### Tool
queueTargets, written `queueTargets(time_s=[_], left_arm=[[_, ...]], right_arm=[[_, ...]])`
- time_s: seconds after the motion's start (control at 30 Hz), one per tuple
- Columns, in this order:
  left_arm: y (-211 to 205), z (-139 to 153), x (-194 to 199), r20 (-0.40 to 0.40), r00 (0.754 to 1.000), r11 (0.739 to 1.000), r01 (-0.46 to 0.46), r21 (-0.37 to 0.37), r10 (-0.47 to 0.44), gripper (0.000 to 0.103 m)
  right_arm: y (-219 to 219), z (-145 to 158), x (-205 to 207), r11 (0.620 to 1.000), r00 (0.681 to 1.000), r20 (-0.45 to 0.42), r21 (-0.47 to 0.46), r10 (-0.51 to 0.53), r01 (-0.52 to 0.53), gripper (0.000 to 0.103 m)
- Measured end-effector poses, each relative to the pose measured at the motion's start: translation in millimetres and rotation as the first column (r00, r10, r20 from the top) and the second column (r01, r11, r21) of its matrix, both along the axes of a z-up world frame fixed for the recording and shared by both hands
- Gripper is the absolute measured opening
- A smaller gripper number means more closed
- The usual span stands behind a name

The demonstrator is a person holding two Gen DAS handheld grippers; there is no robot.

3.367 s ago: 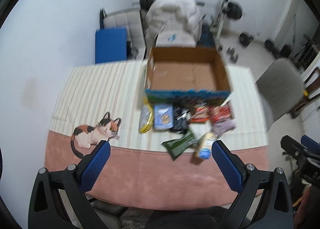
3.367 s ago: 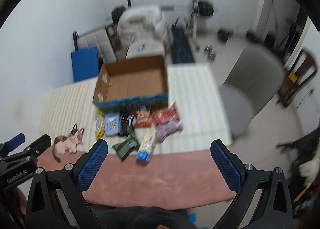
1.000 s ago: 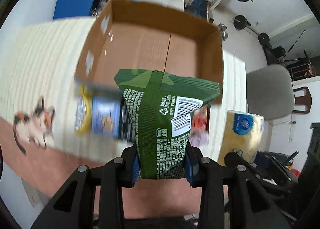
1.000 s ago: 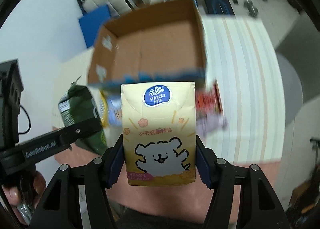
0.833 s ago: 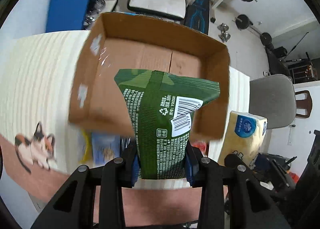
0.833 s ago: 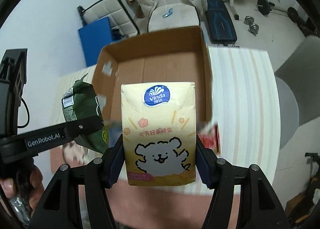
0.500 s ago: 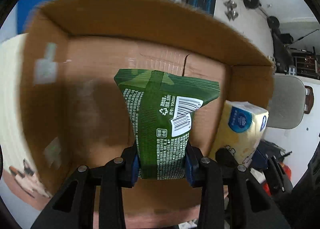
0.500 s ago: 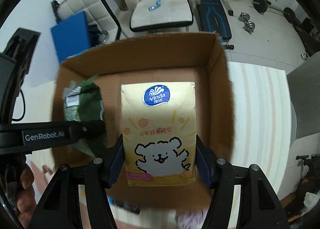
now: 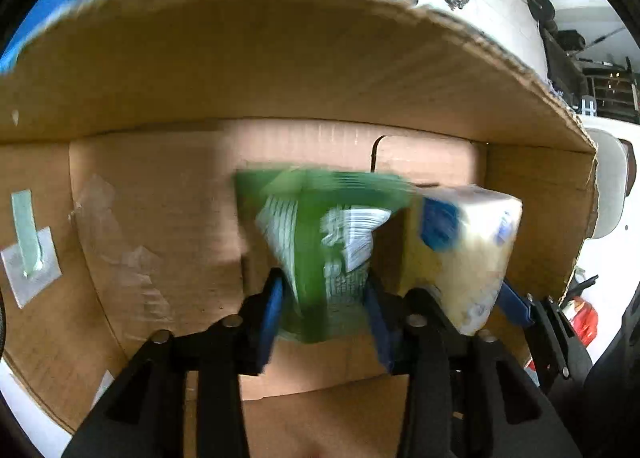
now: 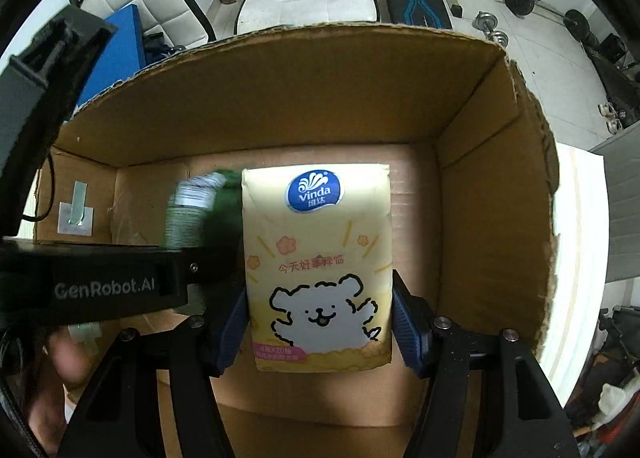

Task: Organize soft objects
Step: 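Carry both held items into the cardboard box and open both grippers, then lift both grippers out of the box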

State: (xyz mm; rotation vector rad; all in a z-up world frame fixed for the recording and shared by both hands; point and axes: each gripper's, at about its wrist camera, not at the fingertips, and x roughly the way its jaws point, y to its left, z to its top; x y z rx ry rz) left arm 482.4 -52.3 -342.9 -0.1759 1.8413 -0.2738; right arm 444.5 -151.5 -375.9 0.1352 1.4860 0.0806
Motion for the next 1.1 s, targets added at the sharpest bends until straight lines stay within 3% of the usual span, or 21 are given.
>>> queueTargets(time_s=[0.1,0.13,0.3,0.33,0.5,0.77,0.97,1.1], left_arm=[[-0.8,9.4,-5.3,0.041,0.999,0.999,0.026,0.043,-0.028,0.069],[-0.1,13.0,-8.0,0.05,0.998,0.998,0.03,0.046,-0.033,0.077],[6.9,41.4,-30.5,0.136,0.99,0.996,0.025,0.08,-0.036,0.094],[8.0,50.0,-33.8,0.155,0.987,0.996,0.019,0.085,-0.032,0.094],[27.2,85.3,-42.2,0.252,0.968,0.994,-0.019,0.111,-0.01,0.101],[36.2,135.1,-78.5,0.428,0.904,0.983,-0.068,0.172,-0.013,0.102],[44.6,164.4,-111.3,0.51,0.86,0.98,-0.1,0.171,-0.001,0.101],[57.5,180.0,-143.2,0.534,0.845,0.969,-0.143,0.202,0.013,0.101]], right_arm=[[0.9,1.9,1.6,1.0,1.0,-0.012,0.0,-0.012,0.012,0.068],[2.1,6.4,-2.6,1.0,1.0,-0.013,0.0,-0.015,0.015,0.075],[6.3,24.0,-12.3,1.0,1.0,-0.009,-0.027,-0.016,0.016,0.086],[6.3,27.9,-14.8,1.0,1.0,-0.007,-0.023,-0.017,0.017,0.092],[10.4,55.1,-34.1,0.997,0.999,0.045,-0.075,0.013,-0.01,0.103],[8.0,101.5,-72.5,0.998,0.987,0.162,-0.067,-0.006,0.017,0.103],[6.2,139.3,-109.8,0.999,0.975,0.223,-0.048,-0.014,0.025,0.103],[9.5,160.8,-139.5,1.0,0.967,0.256,-0.008,-0.005,0.008,0.103]])
